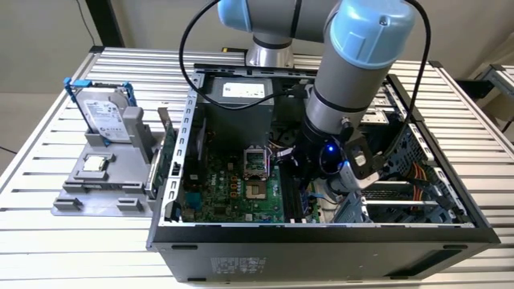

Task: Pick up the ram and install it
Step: 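Insert the ram into the slot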

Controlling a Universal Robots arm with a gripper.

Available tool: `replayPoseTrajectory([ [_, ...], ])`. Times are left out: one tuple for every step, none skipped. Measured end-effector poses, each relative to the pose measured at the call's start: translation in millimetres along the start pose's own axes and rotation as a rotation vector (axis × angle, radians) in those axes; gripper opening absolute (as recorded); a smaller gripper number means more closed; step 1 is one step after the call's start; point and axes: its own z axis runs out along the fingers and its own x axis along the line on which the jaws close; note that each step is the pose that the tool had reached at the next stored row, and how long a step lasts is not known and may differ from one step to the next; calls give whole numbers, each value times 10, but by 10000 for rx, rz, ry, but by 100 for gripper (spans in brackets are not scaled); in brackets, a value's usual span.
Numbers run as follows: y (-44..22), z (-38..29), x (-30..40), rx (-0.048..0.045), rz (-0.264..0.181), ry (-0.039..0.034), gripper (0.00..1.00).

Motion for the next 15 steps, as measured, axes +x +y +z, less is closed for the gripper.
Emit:
replayPoseTrajectory([
  [0, 1, 1, 1, 4, 0, 0],
  [0, 1, 2, 1, 5, 0, 0],
  [0, 1, 3, 1, 6, 0, 0],
  [0, 1, 3, 1, 6, 0, 0],
  [0, 1, 3, 1, 5, 0, 0],
  [0, 1, 4, 0, 5, 0, 0],
  [0, 1, 4, 1, 5, 0, 0],
  [0, 1, 4, 1, 5, 0, 0],
  [0, 2, 5, 0, 5, 0, 0],
  [0, 1, 5, 0, 5, 0, 0],
  [0, 1, 5, 0, 5, 0, 0],
  [0, 2, 5, 0, 5, 0, 0],
  [0, 2, 6, 0, 5, 0, 0],
  [0, 2, 6, 0, 6, 0, 0],
  [0, 2, 6, 2, 5, -1, 0],
])
